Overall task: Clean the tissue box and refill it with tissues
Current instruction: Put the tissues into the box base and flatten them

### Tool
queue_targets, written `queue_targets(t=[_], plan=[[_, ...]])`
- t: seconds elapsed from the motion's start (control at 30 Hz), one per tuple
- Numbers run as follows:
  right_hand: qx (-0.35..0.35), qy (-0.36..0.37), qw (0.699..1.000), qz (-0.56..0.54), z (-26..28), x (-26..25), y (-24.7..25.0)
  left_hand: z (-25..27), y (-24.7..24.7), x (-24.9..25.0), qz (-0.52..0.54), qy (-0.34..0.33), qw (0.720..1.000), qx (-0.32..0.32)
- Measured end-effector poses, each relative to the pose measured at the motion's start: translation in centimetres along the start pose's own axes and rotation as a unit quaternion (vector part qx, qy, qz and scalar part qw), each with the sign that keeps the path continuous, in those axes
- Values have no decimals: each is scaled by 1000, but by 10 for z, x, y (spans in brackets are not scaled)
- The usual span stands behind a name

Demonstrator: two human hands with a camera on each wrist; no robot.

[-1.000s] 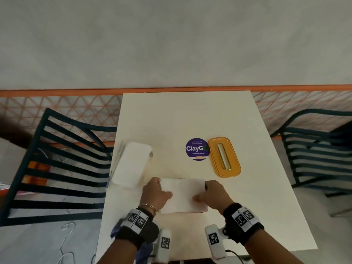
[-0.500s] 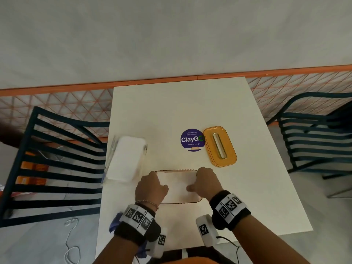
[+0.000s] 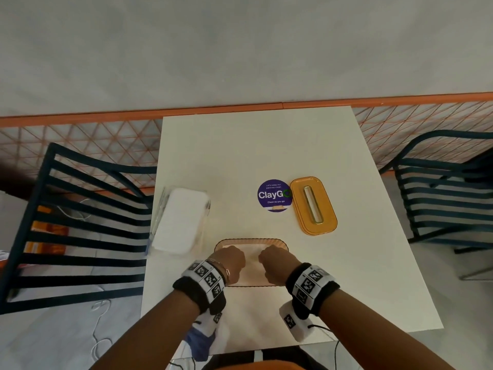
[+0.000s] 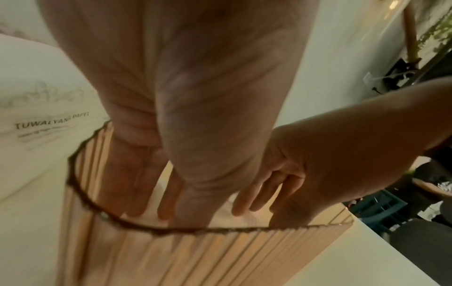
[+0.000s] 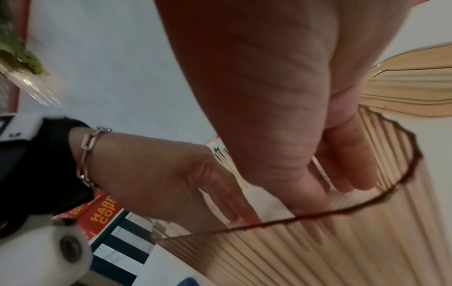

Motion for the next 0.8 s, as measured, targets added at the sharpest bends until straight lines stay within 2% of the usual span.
queue_targets(t=[0.07, 0.13, 0.2, 0.27, 0.33, 0.37, 0.4, 0.47, 0.53, 0.63, 0.8], plan=[[6, 3, 1000, 12, -5, 1, 0, -1, 2, -1, 17, -3, 1000, -2], [44, 13, 999, -4, -6, 3, 5, 11, 12, -5, 89, 0, 996, 17], [124, 21, 991, -51, -1, 8, 18, 34, 31, -17, 209, 2, 973, 100], [238, 23, 968, -72, 10, 12, 36, 65, 50, -48, 312, 52, 918, 239], [308, 12, 948, -72, 15, 17, 43, 91, 51, -94, 352, 166, 852, 349], [321, 6, 944, -73, 14, 20, 43, 99, 45, -116, 352, 226, 828, 374], [322, 2, 944, -73, 11, 22, 41, 102, 37, -134, 347, 276, 814, 374], [314, -3, 948, -59, 3, 20, 39, 96, 19, -160, 336, 331, 817, 331], [304, -8, 952, -46, -5, 18, 38, 87, 8, -169, 336, 341, 826, 297], [288, -17, 957, -39, -11, 15, 38, 79, 0, -176, 316, 349, 832, 292], [266, -21, 963, -41, -13, 15, 41, 77, -3, -180, 341, 353, 818, 300]])
Point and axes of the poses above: each hand's wrist, its own z-axis away from the middle knuckle, its own y-axis out of the back of the hand, x = y × z, the point moved 6 cm from there along -z, towards the middle knuckle, and after that the axes turned 4 degrees about -x, right-handed, at the moved point
